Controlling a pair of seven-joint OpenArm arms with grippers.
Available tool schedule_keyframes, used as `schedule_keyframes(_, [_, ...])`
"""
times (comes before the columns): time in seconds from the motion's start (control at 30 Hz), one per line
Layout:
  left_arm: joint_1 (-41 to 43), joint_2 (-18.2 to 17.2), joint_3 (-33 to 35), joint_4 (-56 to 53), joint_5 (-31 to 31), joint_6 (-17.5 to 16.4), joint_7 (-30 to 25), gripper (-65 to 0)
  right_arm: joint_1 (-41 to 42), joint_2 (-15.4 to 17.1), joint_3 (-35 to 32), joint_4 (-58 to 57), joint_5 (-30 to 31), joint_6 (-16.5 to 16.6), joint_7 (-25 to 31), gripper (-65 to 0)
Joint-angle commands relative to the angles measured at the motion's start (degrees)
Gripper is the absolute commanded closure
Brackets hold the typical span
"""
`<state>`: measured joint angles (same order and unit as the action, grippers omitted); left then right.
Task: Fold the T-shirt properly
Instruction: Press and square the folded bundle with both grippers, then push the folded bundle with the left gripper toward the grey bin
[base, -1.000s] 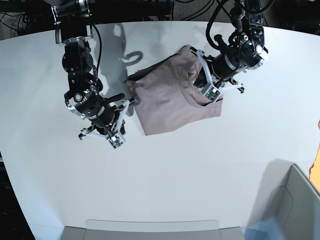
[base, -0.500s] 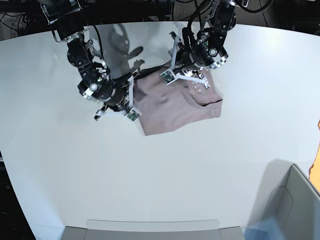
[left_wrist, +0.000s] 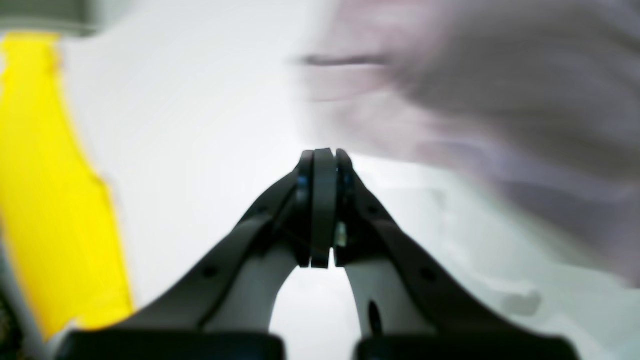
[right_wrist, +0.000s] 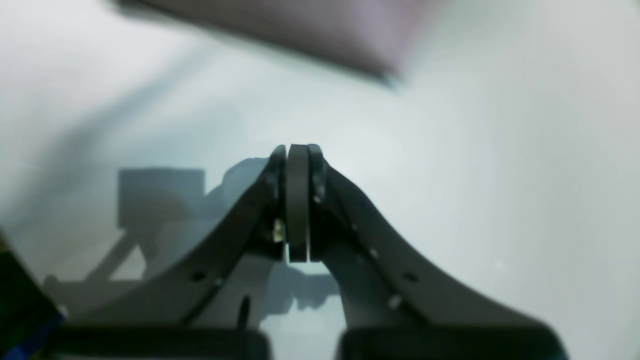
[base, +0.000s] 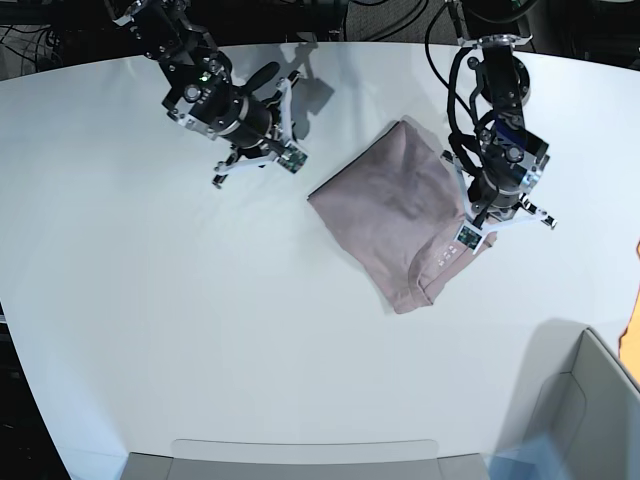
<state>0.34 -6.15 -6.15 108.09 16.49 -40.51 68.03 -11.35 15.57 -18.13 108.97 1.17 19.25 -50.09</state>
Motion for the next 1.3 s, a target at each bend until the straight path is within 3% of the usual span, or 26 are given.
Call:
schedule_keyframes(0.0, [-1.2, 0.8, 0.0, 2.3, 1.1, 0.5, -0.6, 0.0, -0.6, -0.4, 2.4, 1.6, 0.5, -0.1, 0.9, 0.0])
schedule_keyframes(0.1, [-1.1, 5.3, 1.5, 5.2, -1.7, 0.5, -0.8, 0.0, -3.5, -2.0, 12.5, 1.9, 0.5, -0.1, 0.9, 0.0])
schedule_keyframes(0.2, [0.2, 5.9, 8.0, 7.1, -5.5, 0.5, -0.7, 0.0, -5.4, -2.1, 19.8, 1.9, 0.5, 0.0, 1.0, 0.0])
schedule_keyframes(0.3, [2.5, 5.7, 15.9, 7.7, -7.7, 0.5, -0.8, 0.0, -7.4, -1.5, 25.1, 1.9, 0.5, 0.0, 1.1, 0.0])
schedule_keyframes(0.43, [5.2, 5.1, 21.8, 5.1, -6.0, 0.5, -0.6, 0.0, -9.4, -0.1, 29.2, 1.8, 0.5, 0.0, 1.3, 0.0])
schedule_keyframes(0.57, [5.9, -0.1, 25.2, -3.0, -4.7, 0.5, -0.6, 0.0, -10.4, 0.7, 31.1, 1.8, 0.5, 0.0, 1.4, 0.0])
schedule_keyframes(0.7, [4.8, -1.7, 19.5, -11.8, -4.7, 0.5, -0.9, 0.0, -10.2, 0.7, 31.2, 1.8, 0.5, 0.0, 1.4, 0.0])
schedule_keyframes(0.9, [1.7, -2.3, 4.1, -8.7, -4.6, 0.5, -0.3, 0.0, -10.0, 0.5, 30.8, 1.9, 0.5, 0.0, 1.4, 0.0])
schedule_keyframes(1.07, [1.6, -4.3, 1.5, -6.6, -4.6, 0.5, -0.3, 0.0, -9.9, 0.4, 30.8, 1.9, 0.5, 0.0, 1.4, 0.0])
schedule_keyframes(1.2, [1.4, -3.5, -0.3, -1.3, -5.2, 0.5, -1.0, 0.0, -10.0, 0.6, 30.8, 1.8, 0.5, 0.0, 1.4, 0.0])
schedule_keyframes(1.27, [-0.6, -1.4, -0.8, 0.3, -5.2, 0.5, -2.5, 0.0, -10.1, 0.6, 30.8, 1.8, 0.5, 0.0, 1.4, 0.0])
